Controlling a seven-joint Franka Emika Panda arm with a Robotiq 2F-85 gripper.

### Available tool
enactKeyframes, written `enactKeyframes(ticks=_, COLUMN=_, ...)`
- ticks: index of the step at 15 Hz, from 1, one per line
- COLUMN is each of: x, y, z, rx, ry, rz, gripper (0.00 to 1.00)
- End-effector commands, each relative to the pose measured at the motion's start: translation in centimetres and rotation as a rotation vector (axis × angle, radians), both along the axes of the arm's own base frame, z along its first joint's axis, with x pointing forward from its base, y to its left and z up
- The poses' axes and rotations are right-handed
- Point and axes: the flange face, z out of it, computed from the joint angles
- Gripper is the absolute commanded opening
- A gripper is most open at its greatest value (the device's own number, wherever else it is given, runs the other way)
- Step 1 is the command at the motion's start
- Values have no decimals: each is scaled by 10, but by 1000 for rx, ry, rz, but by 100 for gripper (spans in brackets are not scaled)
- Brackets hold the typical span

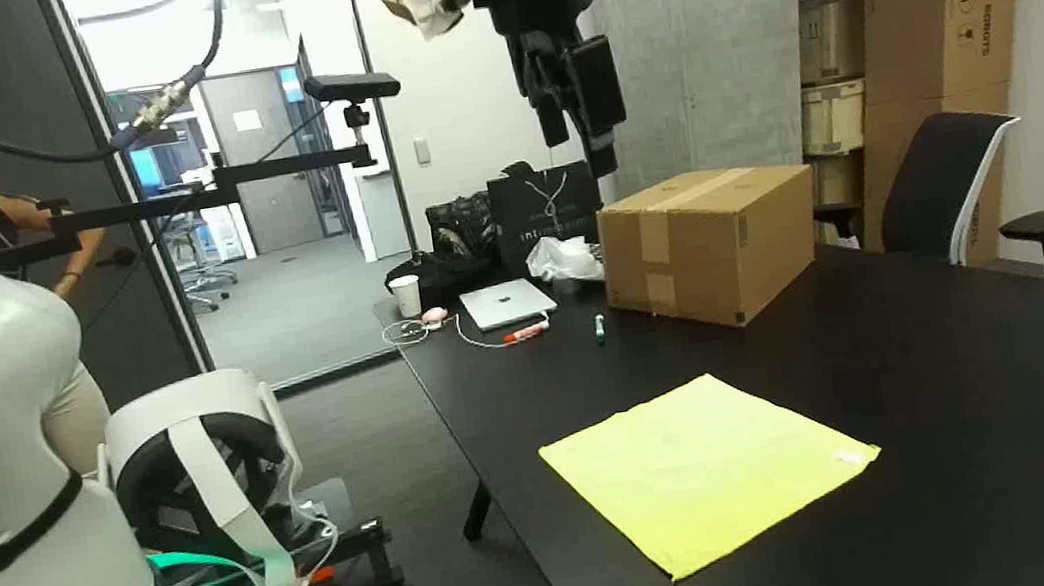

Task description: Fold the cloth in half

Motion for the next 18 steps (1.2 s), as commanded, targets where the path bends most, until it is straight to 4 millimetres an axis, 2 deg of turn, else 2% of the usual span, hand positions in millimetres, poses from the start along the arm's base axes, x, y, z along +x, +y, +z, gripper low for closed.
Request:
enactKeyframes(ticks=1, x=1, y=0, z=3, rx=-1, ry=-6, rz=0, gripper=100)
enactKeyframes(ticks=5, x=0, y=-1, z=12, rx=-2, ry=-23, rz=-1, gripper=100)
enactKeyframes(ticks=8, x=9, y=-7, z=0, rx=-21, ry=-1, rz=-6, gripper=100)
enactKeyframes(ticks=10, x=20, y=-15, z=-17, rx=-19, ry=20, rz=-2, gripper=100)
enactKeyframes(ticks=12, x=32, y=-19, z=-49, rx=-1, ry=59, rz=3, gripper=100)
enactKeyframes(ticks=14, x=48, y=-23, z=-88, rx=-2, ry=100, rz=-2, gripper=100)
enactKeyframes(ticks=18, x=77, y=-19, z=-170, rx=30, ry=179, rz=19, gripper=100)
